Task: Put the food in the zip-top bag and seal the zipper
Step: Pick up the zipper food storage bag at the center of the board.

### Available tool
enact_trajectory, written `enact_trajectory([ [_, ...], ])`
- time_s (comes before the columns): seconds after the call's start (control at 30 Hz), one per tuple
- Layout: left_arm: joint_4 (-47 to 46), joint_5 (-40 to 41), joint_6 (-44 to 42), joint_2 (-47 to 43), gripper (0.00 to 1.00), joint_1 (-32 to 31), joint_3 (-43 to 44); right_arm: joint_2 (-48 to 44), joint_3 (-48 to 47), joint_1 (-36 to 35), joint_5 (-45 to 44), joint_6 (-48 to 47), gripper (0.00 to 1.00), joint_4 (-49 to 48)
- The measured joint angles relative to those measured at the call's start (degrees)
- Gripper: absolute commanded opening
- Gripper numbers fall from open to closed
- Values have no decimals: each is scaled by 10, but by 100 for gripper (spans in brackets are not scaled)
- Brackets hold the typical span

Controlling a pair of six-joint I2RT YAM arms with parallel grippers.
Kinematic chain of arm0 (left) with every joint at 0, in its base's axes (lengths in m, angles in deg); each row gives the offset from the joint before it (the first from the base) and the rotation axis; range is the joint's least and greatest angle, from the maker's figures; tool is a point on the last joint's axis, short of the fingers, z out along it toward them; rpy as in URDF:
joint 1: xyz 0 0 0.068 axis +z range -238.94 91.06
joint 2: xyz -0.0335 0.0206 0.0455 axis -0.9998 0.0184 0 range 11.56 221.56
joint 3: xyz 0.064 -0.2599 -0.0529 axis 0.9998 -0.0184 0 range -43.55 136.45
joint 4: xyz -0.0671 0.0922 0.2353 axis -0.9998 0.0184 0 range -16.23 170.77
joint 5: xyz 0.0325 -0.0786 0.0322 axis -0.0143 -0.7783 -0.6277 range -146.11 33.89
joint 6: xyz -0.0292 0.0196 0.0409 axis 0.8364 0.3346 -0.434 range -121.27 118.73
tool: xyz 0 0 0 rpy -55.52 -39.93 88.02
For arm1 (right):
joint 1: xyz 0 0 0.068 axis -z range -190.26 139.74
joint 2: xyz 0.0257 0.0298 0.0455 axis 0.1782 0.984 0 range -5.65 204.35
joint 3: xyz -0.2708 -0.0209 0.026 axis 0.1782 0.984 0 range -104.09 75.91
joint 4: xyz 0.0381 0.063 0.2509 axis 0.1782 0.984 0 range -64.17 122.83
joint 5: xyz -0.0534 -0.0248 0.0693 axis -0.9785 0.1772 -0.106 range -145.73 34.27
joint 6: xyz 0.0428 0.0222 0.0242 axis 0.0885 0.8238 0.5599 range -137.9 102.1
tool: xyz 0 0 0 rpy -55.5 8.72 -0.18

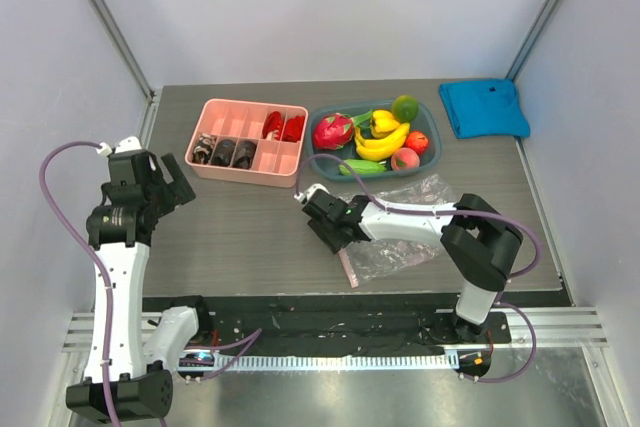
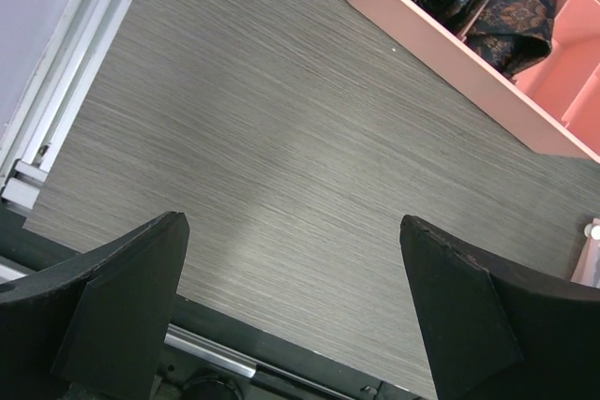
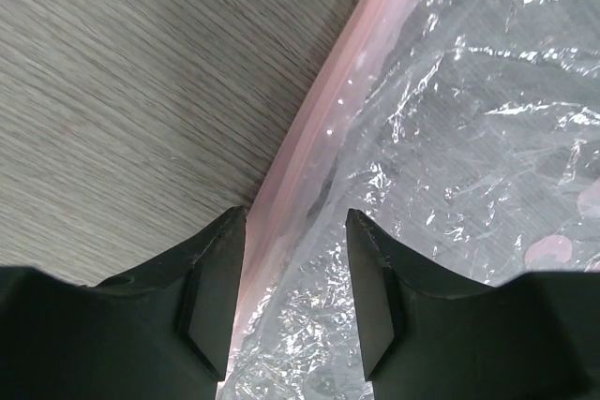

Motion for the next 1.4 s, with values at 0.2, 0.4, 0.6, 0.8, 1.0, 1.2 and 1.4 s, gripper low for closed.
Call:
enact_trajectory([
  [0.2,0,-14,0,5,100,0,0,-3,19,5,10,5,37,-9],
  [0.4,2,-22,0,18,100,0,0,-10,26,11,16,8,1,-13],
  [0.6,-5,-61,-23,3,100,0,0,-67,26,15,40,4,1,17],
  [0.8,-31,-148,-66,-30,100,0,0,-154,-22,15,70,2,1,69],
  [1.0,-56,-297,-72,-48,100,0,2,-185,-145,16,112,18,1,70],
  [1.2,-78,-372,-30,-23,99,0,61,-179,-244,16,170,73,1,13],
  [1.4,-99,-455,26,4,91,0,122,-175,-226,36,276,174,1,-127],
])
